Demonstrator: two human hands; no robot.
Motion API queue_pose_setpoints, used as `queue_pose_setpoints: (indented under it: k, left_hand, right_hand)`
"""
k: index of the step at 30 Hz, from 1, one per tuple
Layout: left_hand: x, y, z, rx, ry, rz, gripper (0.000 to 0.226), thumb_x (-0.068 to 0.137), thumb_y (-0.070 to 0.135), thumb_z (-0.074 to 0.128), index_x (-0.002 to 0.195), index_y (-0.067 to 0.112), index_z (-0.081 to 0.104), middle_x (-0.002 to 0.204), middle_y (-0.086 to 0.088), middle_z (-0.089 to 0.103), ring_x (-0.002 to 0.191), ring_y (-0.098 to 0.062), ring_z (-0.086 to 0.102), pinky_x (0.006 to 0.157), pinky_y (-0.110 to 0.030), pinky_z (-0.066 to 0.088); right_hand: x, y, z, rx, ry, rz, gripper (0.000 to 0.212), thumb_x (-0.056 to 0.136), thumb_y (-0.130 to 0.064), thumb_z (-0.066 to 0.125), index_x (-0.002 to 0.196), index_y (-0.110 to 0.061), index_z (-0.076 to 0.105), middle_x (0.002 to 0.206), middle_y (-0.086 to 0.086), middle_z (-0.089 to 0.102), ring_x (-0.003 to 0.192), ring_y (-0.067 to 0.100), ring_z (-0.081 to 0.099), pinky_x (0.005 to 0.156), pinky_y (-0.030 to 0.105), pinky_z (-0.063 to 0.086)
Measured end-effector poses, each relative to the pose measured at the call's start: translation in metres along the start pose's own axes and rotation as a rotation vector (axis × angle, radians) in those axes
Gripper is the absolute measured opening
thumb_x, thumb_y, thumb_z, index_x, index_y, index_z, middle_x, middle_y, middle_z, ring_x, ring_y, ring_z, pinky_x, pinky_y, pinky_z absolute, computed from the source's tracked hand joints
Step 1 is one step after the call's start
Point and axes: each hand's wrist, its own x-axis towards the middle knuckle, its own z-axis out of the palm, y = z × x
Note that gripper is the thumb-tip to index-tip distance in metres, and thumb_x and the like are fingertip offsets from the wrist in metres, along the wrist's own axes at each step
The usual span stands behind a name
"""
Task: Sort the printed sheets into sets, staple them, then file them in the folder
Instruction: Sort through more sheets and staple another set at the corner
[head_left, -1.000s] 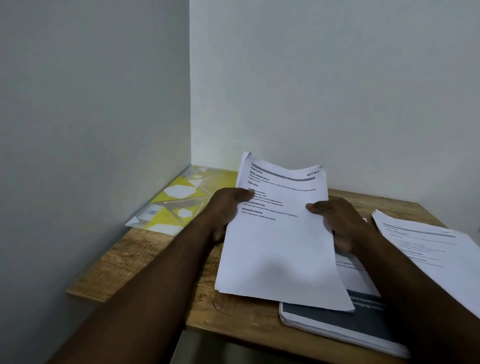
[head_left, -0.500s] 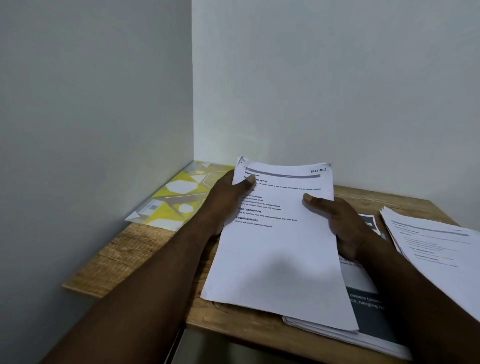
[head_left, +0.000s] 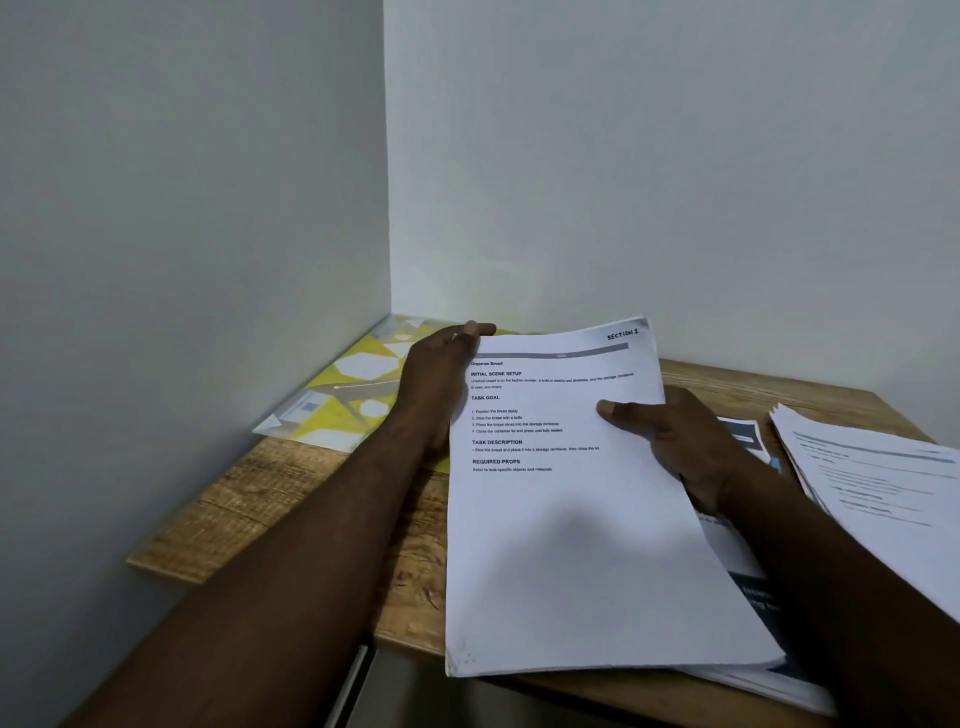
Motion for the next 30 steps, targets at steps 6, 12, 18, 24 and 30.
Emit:
queue_pose_setpoints:
  k: [6,12,18,24,30]
  left_hand:
    - [0.0036,-0.0019,-0.0042,-0.037,0.095,-0.066,0.023,0.097,0.027,0.074,0.084,0.008,0.076,0.088,-0.011,0.074,0.084,-0.027,0.067,0.080,-0.039,0.055]
    - [0.0043,-0.0034,-0.0089,0.113,0.223,-0.028,0.029,0.084,0.036,0.087,0.070,0.015,0.072,0.082,-0.005,0.077,0.073,-0.021,0.067,0.077,-0.037,0.056]
    - [0.0049,-0.0046,-0.0086,0.257,0.282,0.031,0.028,0.086,0.037,0.085,0.070,0.019,0.072,0.079,0.000,0.076,0.072,-0.017,0.065,0.080,-0.038,0.057]
    - [0.0001,-0.0031,-0.0086,0.048,0.054,-0.053,0.023,0.089,0.038,0.083,0.083,0.017,0.077,0.095,-0.012,0.078,0.082,-0.027,0.068,0.082,-0.048,0.057]
    - [-0.0018,-0.0044,-0.0067,0.221,0.150,0.017,0.019,0.093,0.038,0.078,0.093,0.019,0.080,0.093,0.000,0.081,0.083,-0.016,0.072,0.091,-0.042,0.059]
  right_hand:
    - [0.0023,0.0019,-0.0012,-0.010,-0.005,-0.004,0.027,0.096,-0.007,0.070,0.123,-0.007,0.075,0.116,0.014,0.079,0.107,0.038,0.076,0.094,0.050,0.059]
    - [0.0029,0.0028,-0.0028,0.008,0.004,-0.004,0.027,0.095,-0.007,0.071,0.123,-0.006,0.075,0.116,0.014,0.079,0.106,0.037,0.076,0.095,0.050,0.060]
    - [0.0013,0.0029,-0.0039,-0.015,0.000,0.010,0.027,0.096,-0.009,0.072,0.122,-0.005,0.075,0.114,0.015,0.079,0.104,0.040,0.077,0.094,0.053,0.061]
    - [0.0043,0.0037,-0.0061,-0.002,0.038,0.015,0.029,0.095,-0.010,0.074,0.123,-0.006,0.074,0.116,0.015,0.079,0.105,0.038,0.077,0.096,0.055,0.060]
    - [0.0048,0.0039,-0.0039,0.104,0.025,-0.035,0.037,0.098,-0.026,0.071,0.127,-0.003,0.072,0.121,0.017,0.077,0.112,0.040,0.074,0.102,0.060,0.055]
